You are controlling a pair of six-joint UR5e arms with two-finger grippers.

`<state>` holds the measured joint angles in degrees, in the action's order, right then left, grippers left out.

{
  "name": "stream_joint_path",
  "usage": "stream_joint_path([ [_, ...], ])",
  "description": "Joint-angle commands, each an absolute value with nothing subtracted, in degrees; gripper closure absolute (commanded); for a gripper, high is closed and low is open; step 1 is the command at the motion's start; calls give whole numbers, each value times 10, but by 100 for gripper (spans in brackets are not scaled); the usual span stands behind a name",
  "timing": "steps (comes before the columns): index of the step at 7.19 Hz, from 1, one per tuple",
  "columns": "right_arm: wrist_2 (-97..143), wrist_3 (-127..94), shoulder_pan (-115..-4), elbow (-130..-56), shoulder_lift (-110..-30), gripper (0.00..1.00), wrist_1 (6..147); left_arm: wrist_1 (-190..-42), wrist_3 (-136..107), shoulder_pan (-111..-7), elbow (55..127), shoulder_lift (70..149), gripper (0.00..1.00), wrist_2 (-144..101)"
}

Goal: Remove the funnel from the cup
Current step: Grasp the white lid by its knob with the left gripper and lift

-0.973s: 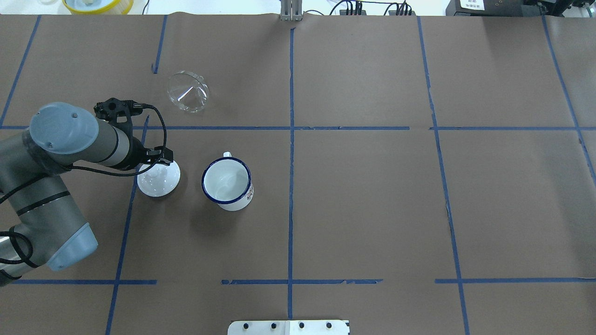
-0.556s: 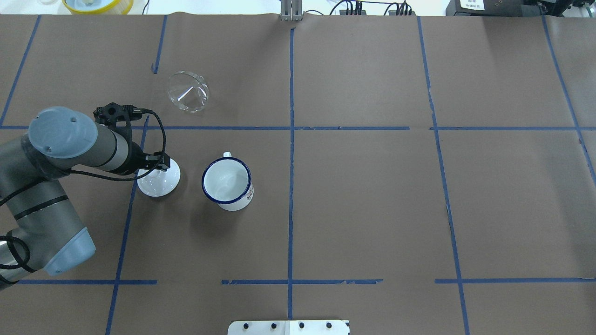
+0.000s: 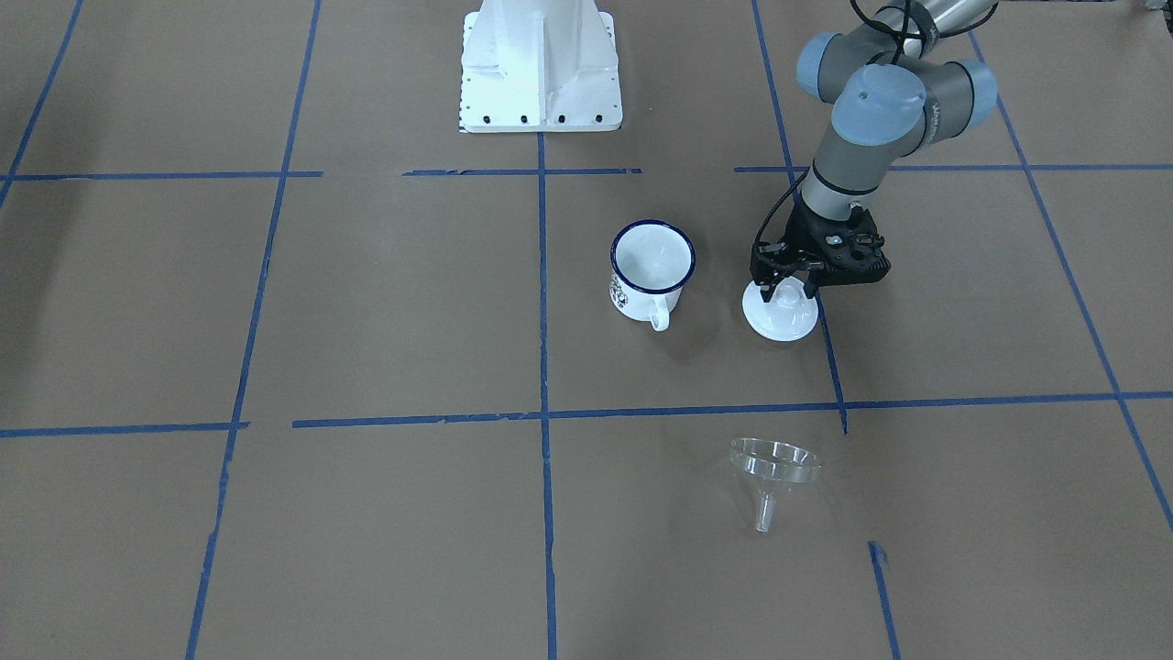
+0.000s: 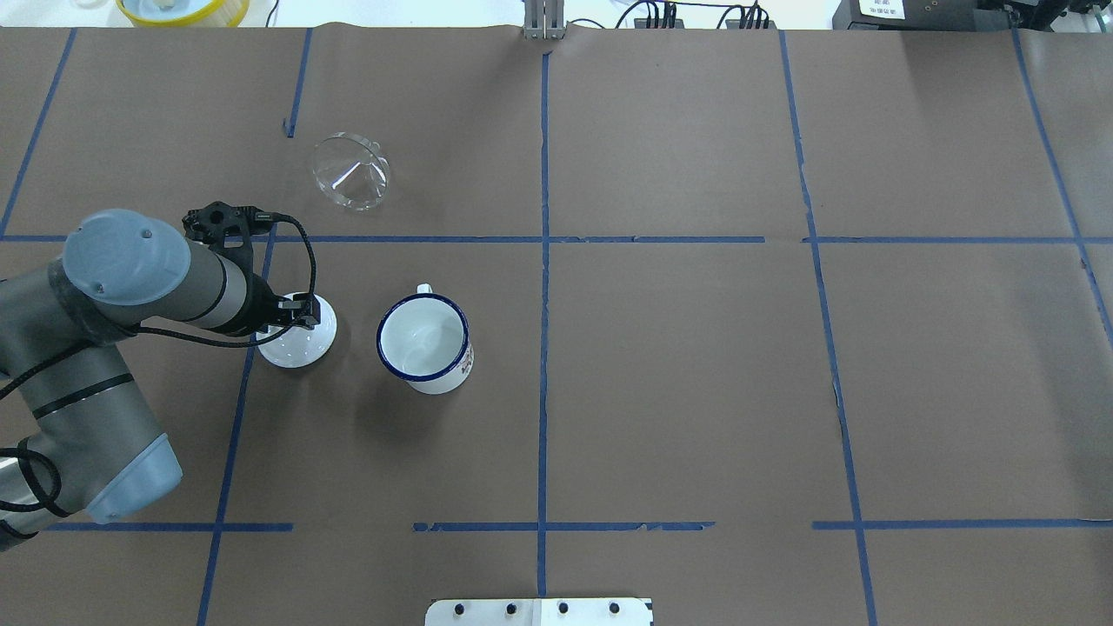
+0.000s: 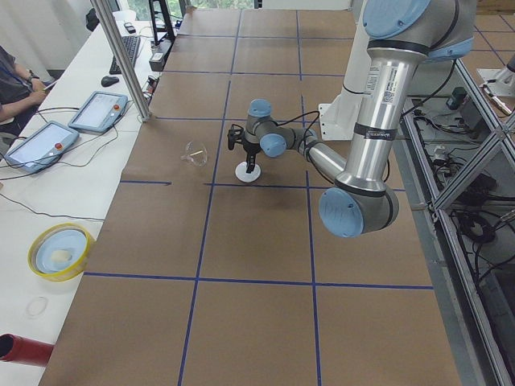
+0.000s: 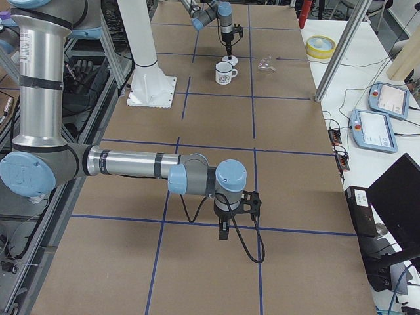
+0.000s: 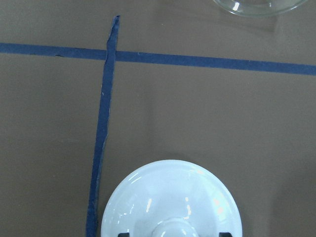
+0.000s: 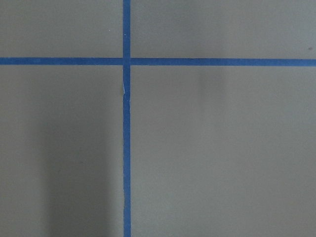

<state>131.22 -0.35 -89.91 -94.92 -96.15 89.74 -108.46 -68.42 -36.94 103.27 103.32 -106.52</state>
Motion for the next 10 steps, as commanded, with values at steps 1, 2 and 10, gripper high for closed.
stream_joint_path([
  [1,1312,-4,-899,-949,-962,0,897,-1084,-692,-367,1033,1034,69,-1065],
  [2,1312,-4,-899,-949,-962,0,897,-1084,-692,-367,1034,1034,91,-1064],
  [10,1312,-4,-899,-949,-962,0,897,-674,-692,-405,1271,1166,100,-1099],
])
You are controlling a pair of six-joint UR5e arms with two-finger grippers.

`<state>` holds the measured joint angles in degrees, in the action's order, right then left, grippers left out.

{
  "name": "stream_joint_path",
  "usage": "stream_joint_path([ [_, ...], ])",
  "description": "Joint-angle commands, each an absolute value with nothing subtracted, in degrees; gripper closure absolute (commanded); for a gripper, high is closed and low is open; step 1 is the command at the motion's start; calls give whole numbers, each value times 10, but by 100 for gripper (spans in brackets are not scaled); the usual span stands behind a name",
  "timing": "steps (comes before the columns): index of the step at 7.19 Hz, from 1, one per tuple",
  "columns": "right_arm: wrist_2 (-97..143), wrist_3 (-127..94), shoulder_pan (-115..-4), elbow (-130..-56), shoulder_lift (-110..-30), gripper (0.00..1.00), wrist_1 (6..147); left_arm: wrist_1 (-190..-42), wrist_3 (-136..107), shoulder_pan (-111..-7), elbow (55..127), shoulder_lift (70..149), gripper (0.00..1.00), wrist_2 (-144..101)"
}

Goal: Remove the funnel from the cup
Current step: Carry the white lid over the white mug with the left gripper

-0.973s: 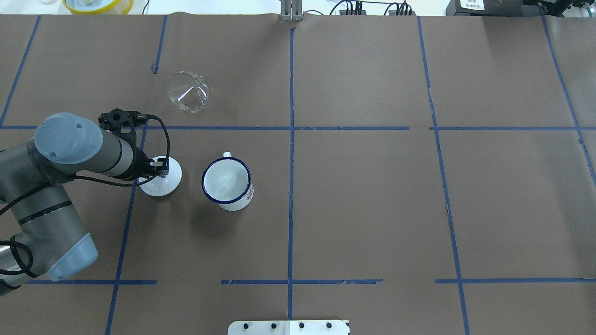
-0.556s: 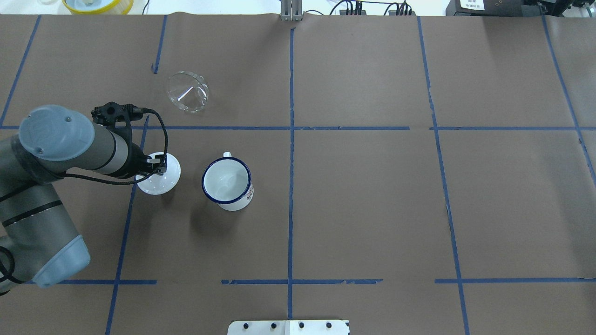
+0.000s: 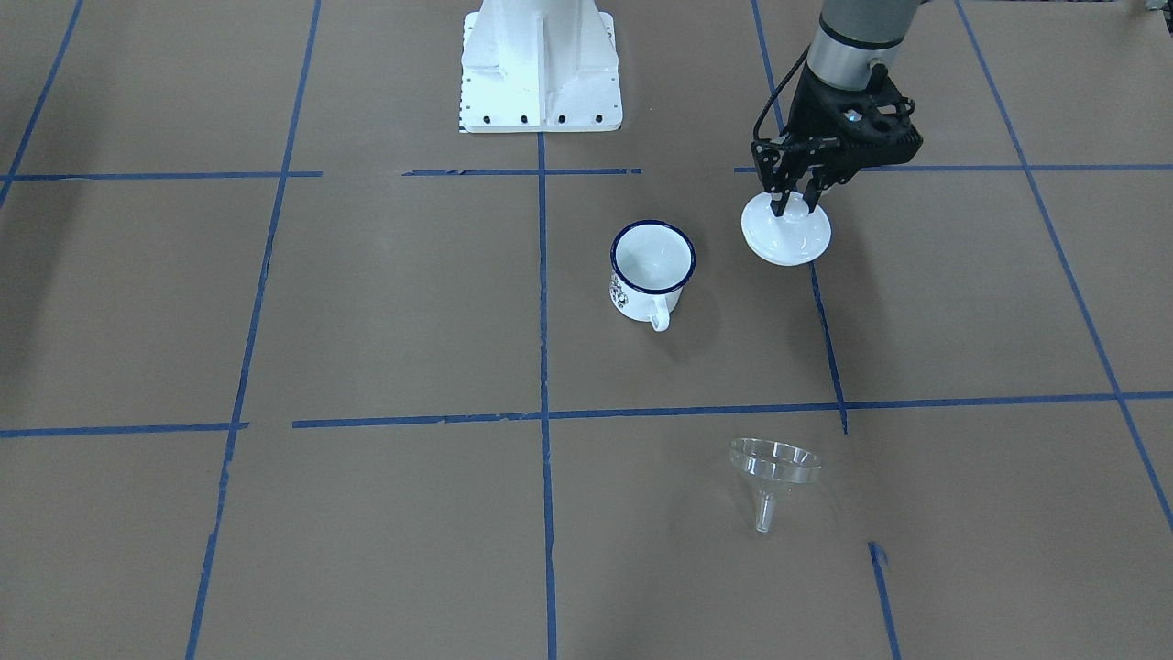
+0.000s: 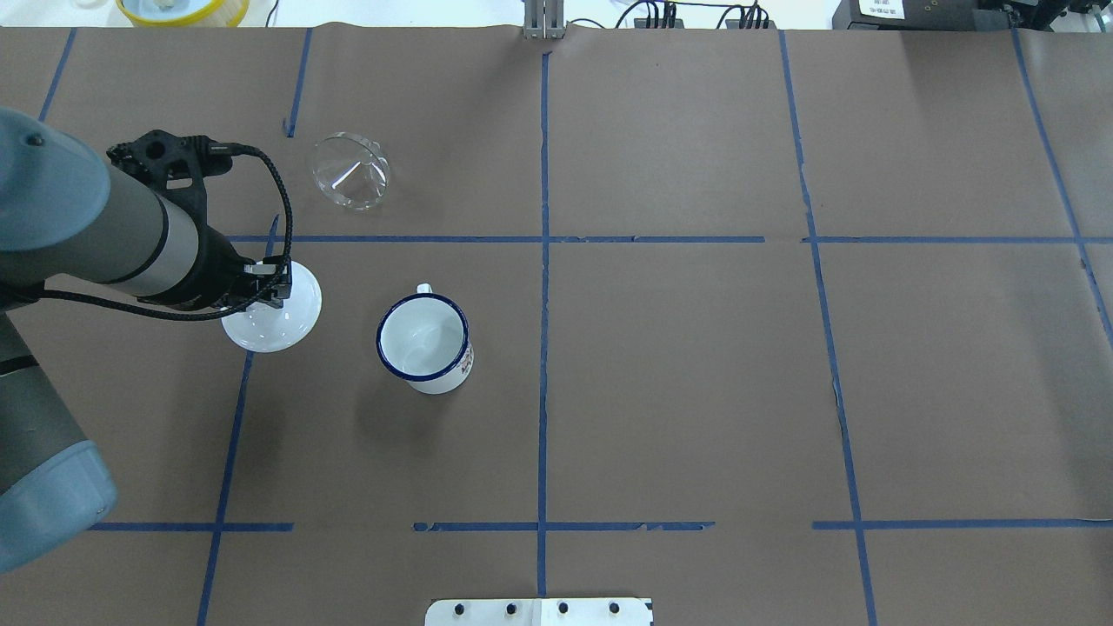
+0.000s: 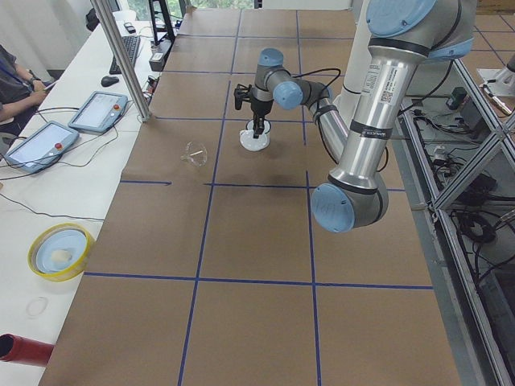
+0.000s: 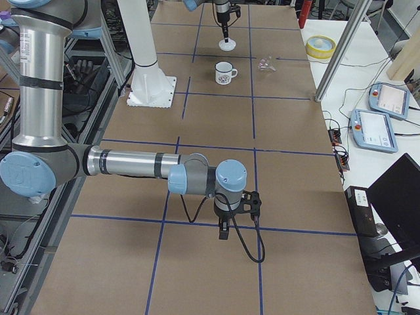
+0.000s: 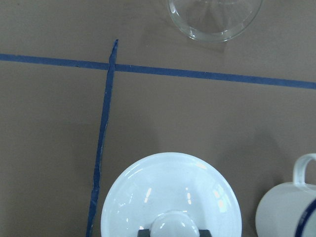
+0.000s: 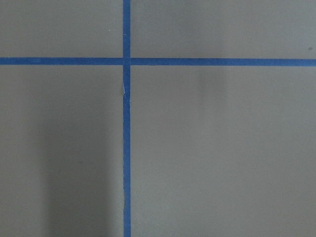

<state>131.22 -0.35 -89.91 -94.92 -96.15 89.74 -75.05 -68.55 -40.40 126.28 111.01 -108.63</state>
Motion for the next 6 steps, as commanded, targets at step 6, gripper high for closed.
stream_joint_path([
  [6,1312,-4,-899,-949,-962,0,897,-772,-813,-341,1106,1260,100,-1111],
])
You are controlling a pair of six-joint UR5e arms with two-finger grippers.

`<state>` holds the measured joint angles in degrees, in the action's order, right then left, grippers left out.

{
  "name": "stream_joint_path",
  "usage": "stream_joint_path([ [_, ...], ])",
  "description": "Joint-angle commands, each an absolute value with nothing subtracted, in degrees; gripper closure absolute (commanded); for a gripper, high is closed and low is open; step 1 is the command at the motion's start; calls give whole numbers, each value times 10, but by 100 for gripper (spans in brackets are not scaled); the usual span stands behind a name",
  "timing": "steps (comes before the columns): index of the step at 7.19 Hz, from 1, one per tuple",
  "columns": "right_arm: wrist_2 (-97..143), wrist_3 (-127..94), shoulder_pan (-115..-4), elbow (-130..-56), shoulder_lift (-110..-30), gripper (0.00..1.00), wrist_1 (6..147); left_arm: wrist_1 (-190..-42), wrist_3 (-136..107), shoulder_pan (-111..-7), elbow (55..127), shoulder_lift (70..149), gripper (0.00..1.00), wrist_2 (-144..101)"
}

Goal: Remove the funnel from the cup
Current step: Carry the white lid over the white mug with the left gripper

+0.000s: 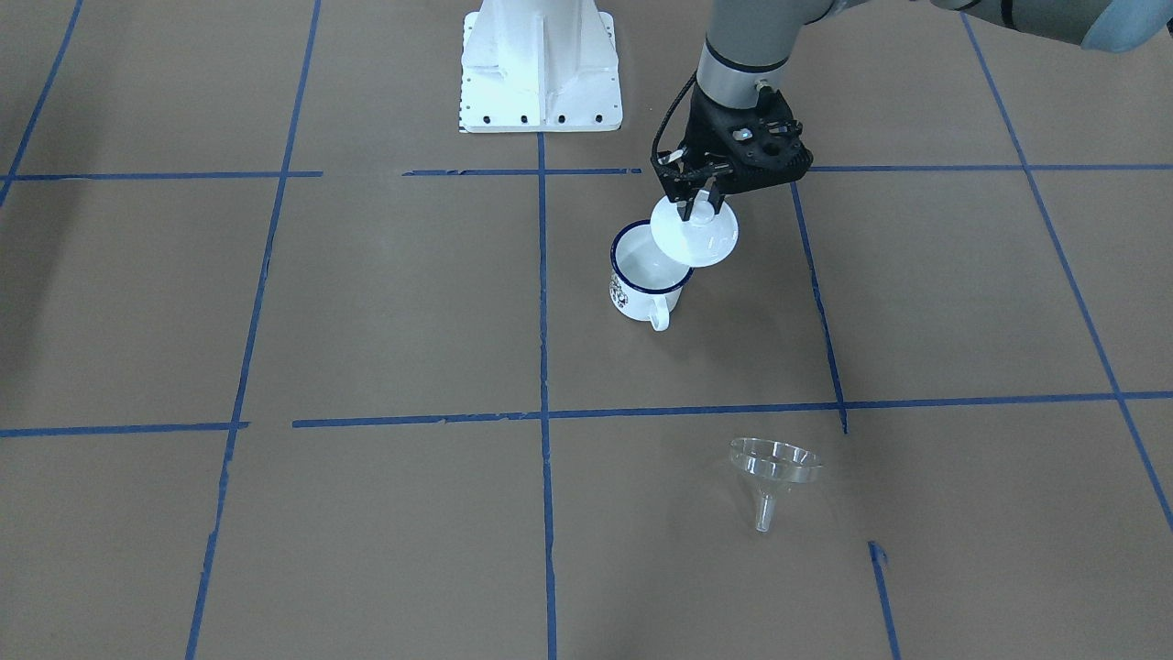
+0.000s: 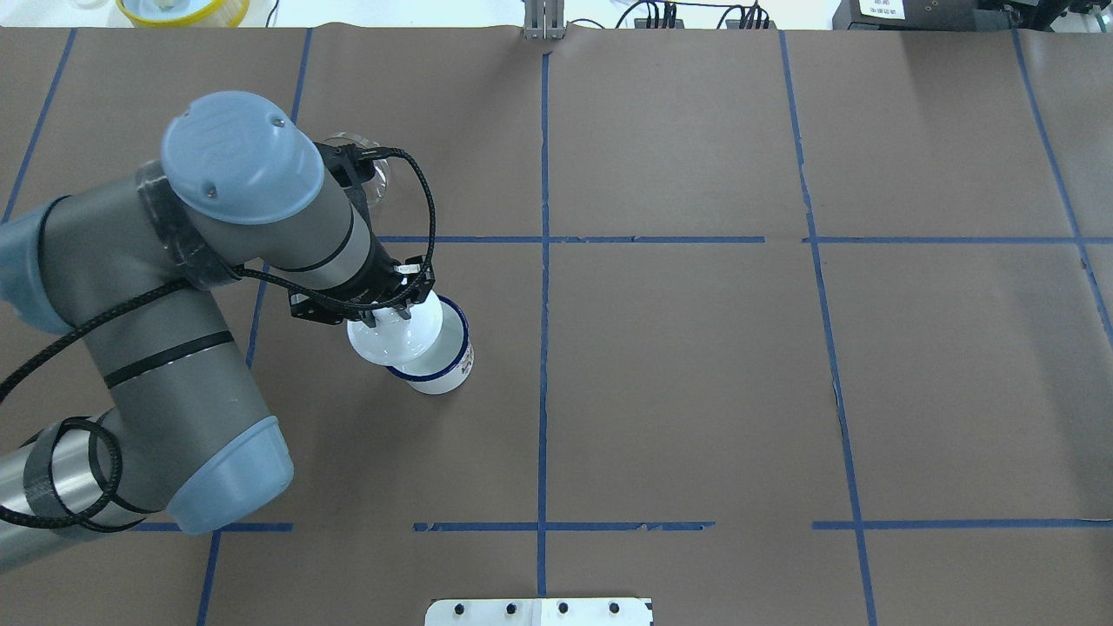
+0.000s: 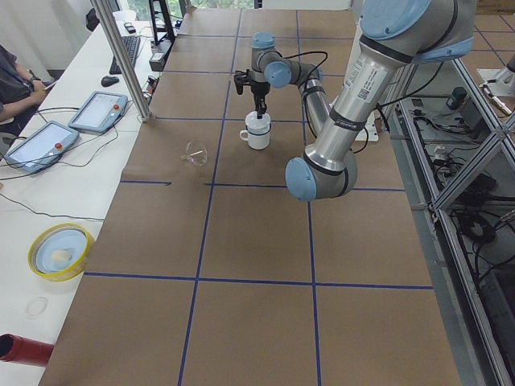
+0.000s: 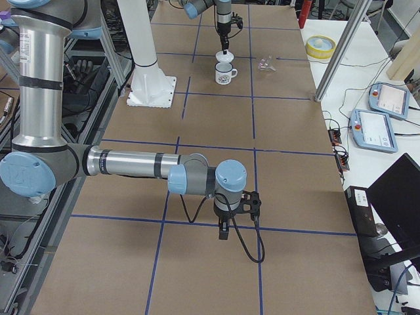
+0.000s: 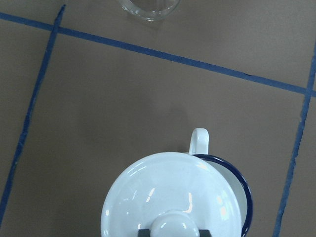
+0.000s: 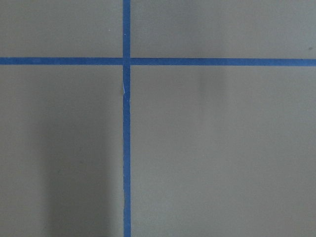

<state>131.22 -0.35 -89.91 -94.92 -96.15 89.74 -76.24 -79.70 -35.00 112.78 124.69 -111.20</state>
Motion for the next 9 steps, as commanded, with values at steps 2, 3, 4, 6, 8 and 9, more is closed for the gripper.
stream_joint_path([
  [2,1312,-4,-899,-949,-962,0,897,-772,-814,-324,1091,1266,100,-1096],
  [3,1312,-4,-899,-949,-962,0,897,-773,-812,-321,1085,1267,100,-1095],
  [4,1312,-4,-899,-949,-962,0,897,-772,-812,-321,1085,1266,100,-1094],
  [6,1312,-4,-899,-949,-962,0,897,-773,-809,-321,1085,1265,100,-1094],
  [8,1312,-4,-899,-949,-962,0,897,-773,-809,-321,1085,1265,100,-1094],
  [9,1312,-4,-899,-949,-962,0,897,-778,-810,-321,1084,1265,100,-1094],
])
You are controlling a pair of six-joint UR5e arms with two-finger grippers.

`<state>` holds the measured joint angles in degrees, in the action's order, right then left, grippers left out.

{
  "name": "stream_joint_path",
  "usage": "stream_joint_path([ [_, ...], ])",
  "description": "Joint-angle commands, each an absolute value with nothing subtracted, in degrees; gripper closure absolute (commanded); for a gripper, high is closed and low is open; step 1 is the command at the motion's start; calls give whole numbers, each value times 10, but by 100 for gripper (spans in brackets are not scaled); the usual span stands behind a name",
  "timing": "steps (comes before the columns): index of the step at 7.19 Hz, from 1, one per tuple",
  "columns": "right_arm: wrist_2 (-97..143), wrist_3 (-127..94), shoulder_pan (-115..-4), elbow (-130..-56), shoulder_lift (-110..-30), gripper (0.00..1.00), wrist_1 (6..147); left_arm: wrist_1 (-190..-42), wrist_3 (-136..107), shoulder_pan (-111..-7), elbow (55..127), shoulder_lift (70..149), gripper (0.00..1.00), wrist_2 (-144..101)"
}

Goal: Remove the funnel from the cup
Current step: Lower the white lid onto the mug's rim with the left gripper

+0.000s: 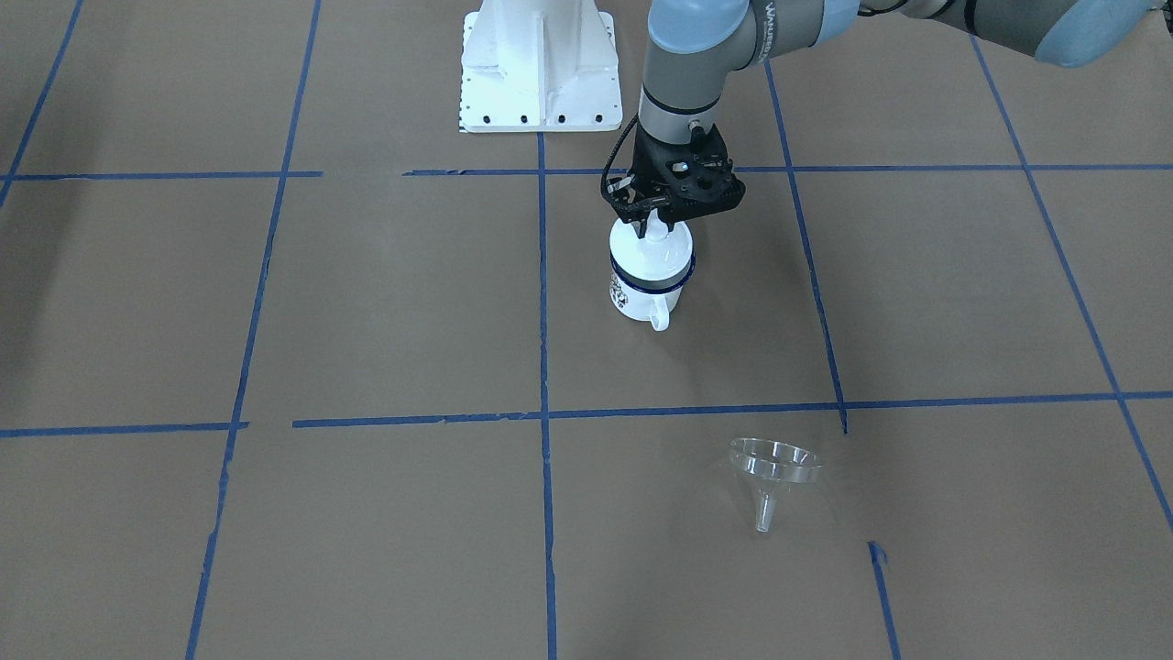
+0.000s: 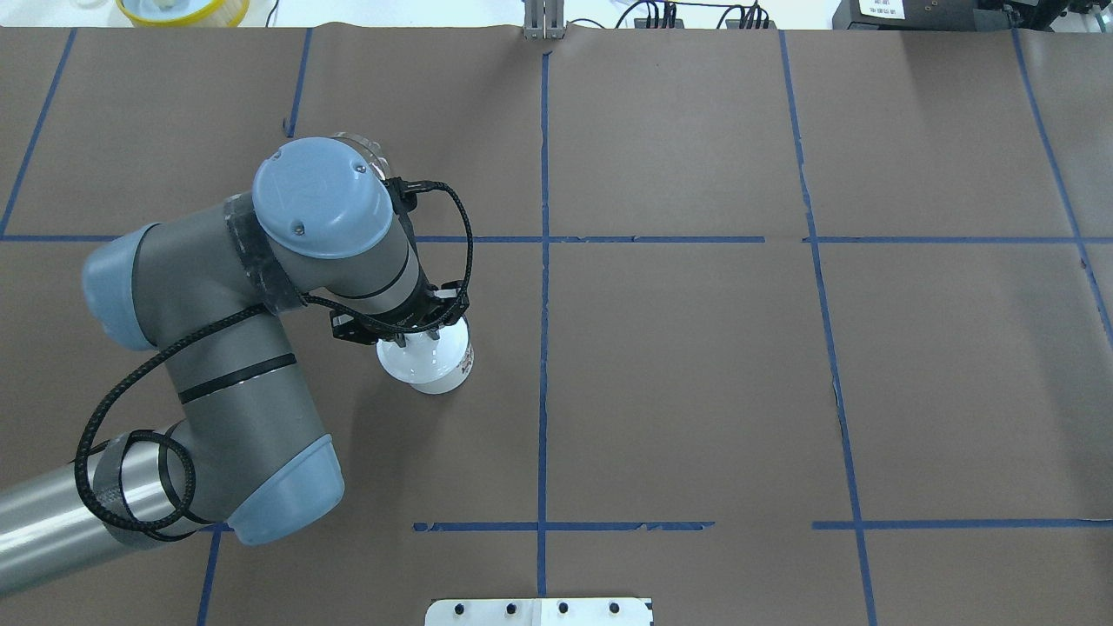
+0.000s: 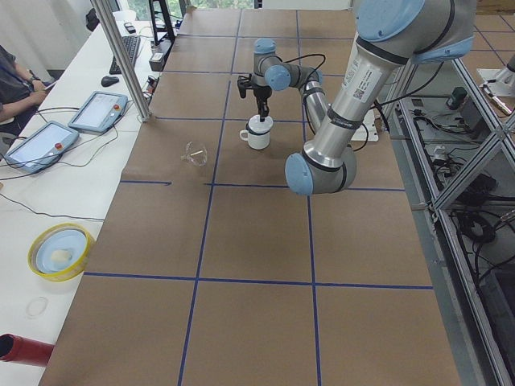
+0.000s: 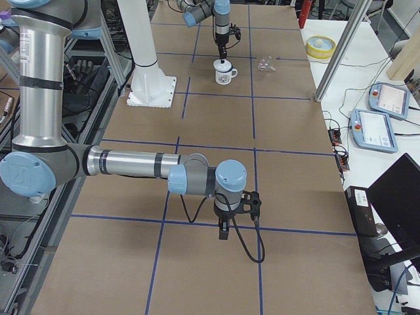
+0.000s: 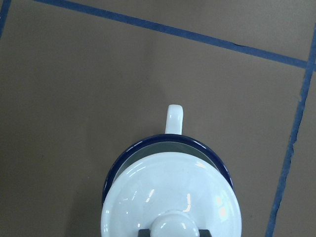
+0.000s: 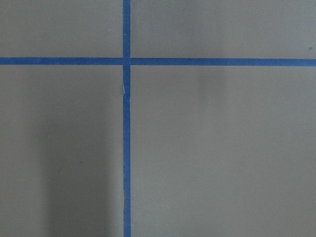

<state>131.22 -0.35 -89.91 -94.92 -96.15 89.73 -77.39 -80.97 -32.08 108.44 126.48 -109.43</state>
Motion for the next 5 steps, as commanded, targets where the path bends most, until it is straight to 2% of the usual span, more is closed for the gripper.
stream_joint_path([
  [1,1312,-4,-899,-949,-962,0,897,-781,-811,-321,1081,1265,100,-1094],
  [5,1312,-4,-899,-949,-962,0,897,-785,-809,-321,1080,1261,100,-1094],
])
